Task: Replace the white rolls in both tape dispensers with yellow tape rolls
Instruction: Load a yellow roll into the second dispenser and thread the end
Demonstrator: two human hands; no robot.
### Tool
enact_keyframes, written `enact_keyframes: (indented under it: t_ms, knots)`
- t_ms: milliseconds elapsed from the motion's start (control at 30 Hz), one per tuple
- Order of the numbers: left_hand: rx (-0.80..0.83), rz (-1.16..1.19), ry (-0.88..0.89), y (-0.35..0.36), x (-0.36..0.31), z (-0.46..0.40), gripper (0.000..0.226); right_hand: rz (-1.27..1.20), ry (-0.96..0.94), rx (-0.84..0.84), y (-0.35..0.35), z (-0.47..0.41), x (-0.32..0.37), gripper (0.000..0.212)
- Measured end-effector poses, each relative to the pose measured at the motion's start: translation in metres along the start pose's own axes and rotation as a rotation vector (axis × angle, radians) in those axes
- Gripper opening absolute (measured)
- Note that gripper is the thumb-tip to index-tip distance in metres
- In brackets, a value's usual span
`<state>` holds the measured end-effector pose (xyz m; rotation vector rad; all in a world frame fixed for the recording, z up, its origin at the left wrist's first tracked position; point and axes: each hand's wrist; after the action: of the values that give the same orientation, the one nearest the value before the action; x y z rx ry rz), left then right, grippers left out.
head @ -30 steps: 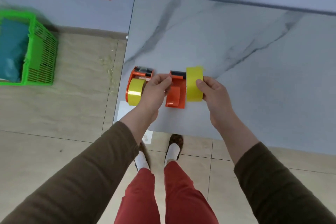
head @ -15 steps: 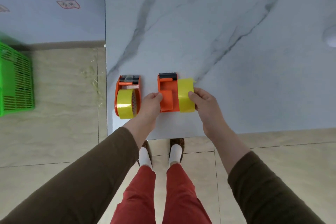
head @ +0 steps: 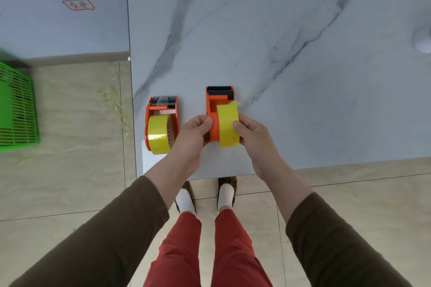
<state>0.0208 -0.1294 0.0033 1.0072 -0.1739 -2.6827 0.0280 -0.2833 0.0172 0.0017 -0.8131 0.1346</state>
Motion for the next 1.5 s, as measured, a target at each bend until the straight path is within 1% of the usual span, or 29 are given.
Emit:
enact_keyframes:
  t_ms: [100, 200, 267, 300, 333, 400, 433, 500, 567, 600, 700, 767, 833, 867, 933, 967, 1067, 1100, 1233, 1267, 1333, 1400, 1467, 1500]
  knots:
    - [0.036, -0.005, 0.001, 0.001, 0.002, 0.000, 0.031, 0.013, 0.004, 0.031, 0.003, 0.000, -0.001, 0.038]
    - [0.034, 0.005, -0.002, 0.001, 0.003, -0.001, 0.029, 0.028, -0.018, 0.055, 0.005, 0.000, 0.000, 0.036]
    - [-0.037, 0.000, 0.017, 0.005, -0.002, 0.001, 0.021, 0.010, -0.019, 0.051, 0.003, 0.001, 0.001, 0.034]
    - [-0.089, -0.010, 0.032, 0.007, -0.004, 0.000, 0.021, 0.001, -0.017, 0.054, 0.001, 0.002, 0.002, 0.033]
    - [-0.131, -0.016, 0.037, 0.009, -0.006, -0.001, 0.031, -0.004, -0.015, 0.060, -0.001, 0.002, 0.002, 0.033]
    - [-0.125, -0.014, 0.001, 0.010, -0.006, -0.008, 0.067, -0.003, -0.018, 0.082, -0.003, 0.005, 0.002, 0.032]
    - [-0.080, -0.021, -0.030, 0.010, -0.005, -0.012, 0.086, 0.004, -0.019, 0.088, -0.005, 0.006, 0.002, 0.032]
    - [0.033, -0.072, -0.074, 0.011, -0.005, -0.016, 0.112, 0.009, -0.018, 0.092, -0.007, 0.007, 0.001, 0.032]
    - [0.125, -0.129, -0.092, 0.013, -0.005, -0.019, 0.129, 0.004, -0.021, 0.100, -0.010, 0.008, 0.003, 0.033]
    - [0.150, -0.146, -0.093, 0.014, -0.005, -0.020, 0.131, -0.005, -0.021, 0.104, -0.013, 0.009, 0.004, 0.034]
    - [0.160, -0.128, -0.080, 0.016, -0.004, -0.022, 0.125, -0.043, 0.008, 0.114, -0.018, 0.009, 0.008, 0.033]
    - [0.163, -0.121, -0.047, 0.015, -0.002, -0.022, 0.117, -0.026, 0.018, 0.064, -0.020, 0.009, 0.012, 0.030]
    - [0.166, -0.138, -0.008, 0.016, 0.001, -0.020, 0.108, 0.080, -0.067, -0.051, -0.023, 0.004, 0.018, 0.029]
    - [0.170, -0.144, 0.005, 0.017, 0.002, -0.019, 0.103, 0.150, -0.119, -0.086, -0.025, 0.001, 0.022, 0.034]
    - [0.182, -0.151, 0.020, 0.020, 0.004, -0.016, 0.095, 0.254, -0.170, -0.063, -0.028, -0.005, 0.030, 0.040]
    - [0.187, -0.153, 0.024, 0.021, 0.005, -0.015, 0.094, 0.283, -0.169, -0.047, -0.028, -0.009, 0.032, 0.038]
    - [0.182, -0.158, 0.031, 0.025, 0.007, -0.012, 0.097, 0.336, -0.192, -0.104, -0.028, -0.017, 0.032, 0.014]
    - [0.183, -0.162, 0.035, 0.026, 0.007, -0.012, 0.098, 0.316, -0.197, -0.142, -0.029, -0.019, 0.031, 0.013]
    - [0.209, -0.212, 0.064, 0.028, 0.009, -0.008, 0.097, 0.089, -0.131, -0.280, -0.036, -0.028, 0.029, 0.019]
    - [0.222, -0.233, 0.073, 0.029, 0.009, -0.007, 0.098, 0.071, -0.129, -0.306, -0.039, -0.030, 0.030, 0.019]
    - [0.248, -0.276, 0.084, 0.030, 0.010, -0.005, 0.102, 0.146, -0.187, -0.354, -0.042, -0.036, 0.031, 0.019]
    - [0.271, -0.311, 0.087, 0.030, 0.011, -0.004, 0.106, 0.272, -0.294, -0.378, -0.044, -0.041, 0.031, 0.016]
    - [0.295, -0.310, 0.079, 0.030, 0.011, -0.004, 0.106, 0.378, -0.379, -0.357, -0.045, -0.044, 0.033, 0.011]
    - [0.311, -0.307, 0.070, 0.029, 0.010, -0.004, 0.105, 0.409, -0.408, -0.331, -0.047, -0.046, 0.035, 0.011]
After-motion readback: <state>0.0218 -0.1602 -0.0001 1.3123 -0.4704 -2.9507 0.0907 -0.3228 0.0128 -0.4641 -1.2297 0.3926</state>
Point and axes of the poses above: each hand's wrist, its own z-axis away from the middle knuckle, its own y-axis out of the palm, x = y × z, and after that the axes turned 2 degrees about x, right-handed
